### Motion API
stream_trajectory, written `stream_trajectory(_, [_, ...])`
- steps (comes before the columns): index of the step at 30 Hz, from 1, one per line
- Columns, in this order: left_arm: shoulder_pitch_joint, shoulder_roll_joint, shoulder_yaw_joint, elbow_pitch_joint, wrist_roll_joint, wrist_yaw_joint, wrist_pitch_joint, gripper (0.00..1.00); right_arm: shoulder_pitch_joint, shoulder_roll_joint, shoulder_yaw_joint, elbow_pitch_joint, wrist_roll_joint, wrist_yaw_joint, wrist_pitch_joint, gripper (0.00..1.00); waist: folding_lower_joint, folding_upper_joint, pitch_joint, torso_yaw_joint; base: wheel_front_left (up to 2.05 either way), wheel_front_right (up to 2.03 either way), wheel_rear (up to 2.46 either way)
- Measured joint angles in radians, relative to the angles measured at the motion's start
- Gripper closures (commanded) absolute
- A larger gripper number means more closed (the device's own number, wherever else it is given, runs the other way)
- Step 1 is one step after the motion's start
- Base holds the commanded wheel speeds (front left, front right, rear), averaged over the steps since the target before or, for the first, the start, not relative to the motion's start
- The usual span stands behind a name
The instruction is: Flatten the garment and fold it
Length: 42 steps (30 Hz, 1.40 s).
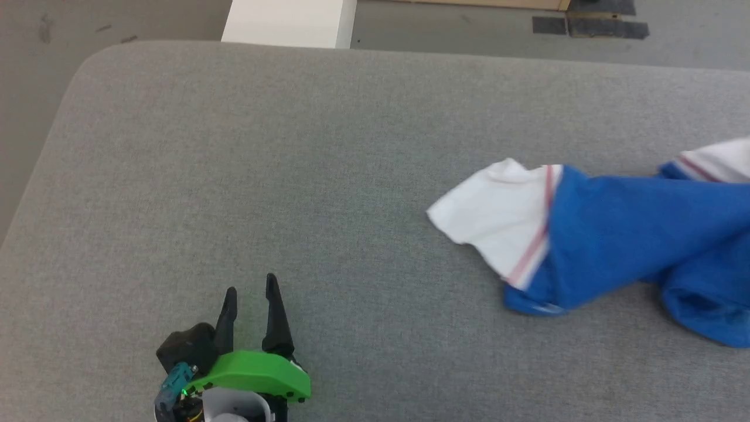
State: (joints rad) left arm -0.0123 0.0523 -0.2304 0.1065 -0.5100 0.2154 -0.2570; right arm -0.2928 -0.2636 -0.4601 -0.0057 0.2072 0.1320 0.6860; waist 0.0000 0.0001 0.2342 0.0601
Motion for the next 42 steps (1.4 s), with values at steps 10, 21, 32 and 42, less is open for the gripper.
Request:
stream_trajectory(10, [-0.025, 0.000, -0.008, 0.005, 0.007, 0.001, 0.000, 0.00, -0.062, 0.005, -0.084, 0.212, -0.155, 0.000, -0.215, 0.00, 0.0000, 0.0000, 0.039, 0.023, 0.00, 0.00, 0.00])
stream_trajectory(21, [-0.002, 0.002, 0.004, -0.002, 0.027, 0.002, 0.000, 0.00, -0.001, 0.064, 0.097, 0.012, -0.029, 0.000, -0.463, 0.00, 0.0000, 0.0000, -0.037, -0.001, 0.00, 0.00, 0.00])
stream_trajectory(32, [0.061, 0.007, 0.020, -0.094, 0.137, -0.049, 0.000, 0.00, 0.364, 0.211, 0.149, -0.157, -0.032, 0.000, -0.758, 0.00, 0.0000, 0.0000, -0.084, -0.023, 0.00, 0.00, 0.00])
stream_trajectory(42, [0.093, 0.005, 0.025, -0.107, 0.216, -0.074, 0.000, 0.00, 0.457, 0.213, 0.209, -0.016, 0.034, 0.000, -0.907, 0.00, 0.0000, 0.0000, -0.082, -0.058, 0.00, 0.00, 0.00])
